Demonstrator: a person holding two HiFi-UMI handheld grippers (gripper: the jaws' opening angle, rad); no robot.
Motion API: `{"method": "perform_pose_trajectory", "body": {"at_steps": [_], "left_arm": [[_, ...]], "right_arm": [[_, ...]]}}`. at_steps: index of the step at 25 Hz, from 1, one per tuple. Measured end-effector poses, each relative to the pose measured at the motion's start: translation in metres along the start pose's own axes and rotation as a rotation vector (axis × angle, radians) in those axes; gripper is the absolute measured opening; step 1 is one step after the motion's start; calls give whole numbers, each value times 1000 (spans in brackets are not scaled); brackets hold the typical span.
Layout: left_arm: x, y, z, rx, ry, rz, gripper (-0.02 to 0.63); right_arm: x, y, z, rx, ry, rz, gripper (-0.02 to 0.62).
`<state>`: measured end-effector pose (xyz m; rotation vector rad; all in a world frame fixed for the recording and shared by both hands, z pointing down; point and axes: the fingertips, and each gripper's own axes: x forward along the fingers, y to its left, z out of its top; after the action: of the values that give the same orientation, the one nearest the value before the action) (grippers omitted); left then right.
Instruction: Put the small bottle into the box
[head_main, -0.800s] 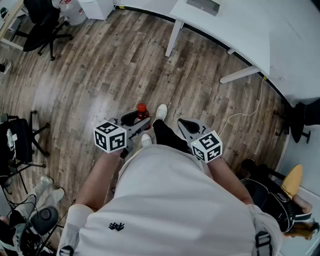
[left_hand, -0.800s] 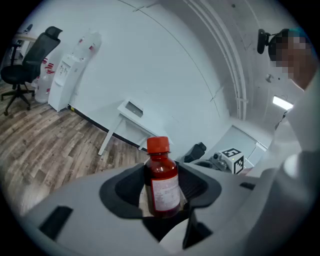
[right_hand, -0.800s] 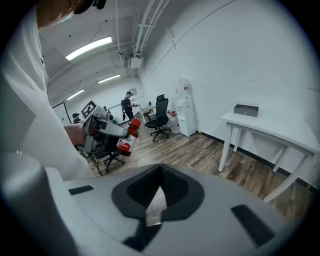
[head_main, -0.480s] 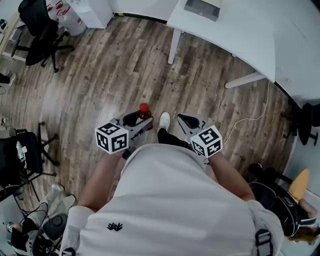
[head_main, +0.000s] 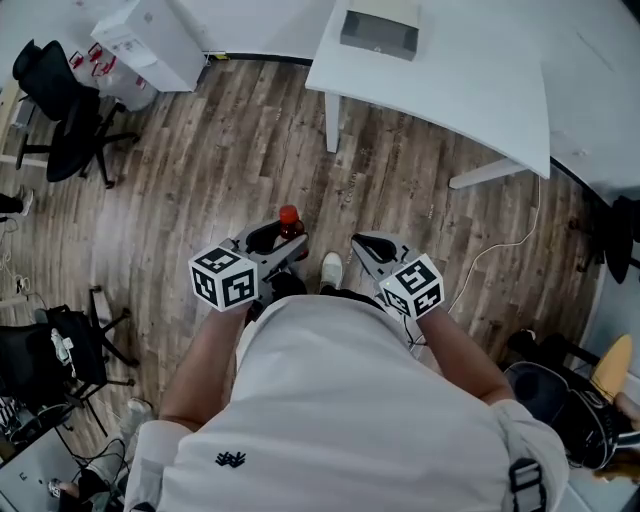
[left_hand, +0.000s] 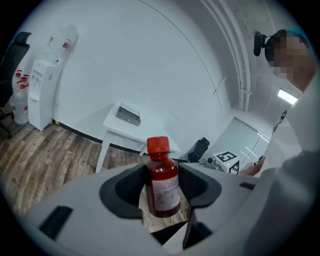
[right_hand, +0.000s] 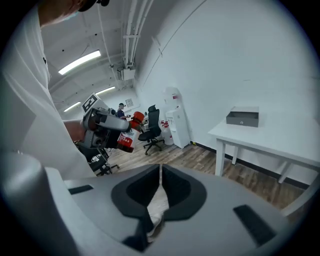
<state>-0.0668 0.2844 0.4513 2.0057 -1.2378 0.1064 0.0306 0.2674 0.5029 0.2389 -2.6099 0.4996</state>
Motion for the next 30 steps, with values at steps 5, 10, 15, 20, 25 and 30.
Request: {"method": "perform_pose_trajectory", "body": {"at_steps": [5, 10, 15, 20, 25, 30], "left_arm": [[25, 25, 31, 16, 38, -59, 216], [56, 67, 73, 15, 71, -132, 216], [85, 98, 115, 45, 126, -220, 216], [111, 114, 158, 86, 158, -295, 216], [138, 138, 180, 86, 206, -335, 216], [166, 151, 198, 56, 229, -344, 216]], "right_arm": [[22, -26, 11, 37, 1, -47, 12], [47, -58, 39, 72, -2, -134, 47], [60, -93, 76, 131, -32, -258, 34], [72, -120, 106, 158, -39, -361, 17], [83, -139, 120, 198, -56, -439, 17], [82, -152, 125, 214, -52, -471, 17]]}}
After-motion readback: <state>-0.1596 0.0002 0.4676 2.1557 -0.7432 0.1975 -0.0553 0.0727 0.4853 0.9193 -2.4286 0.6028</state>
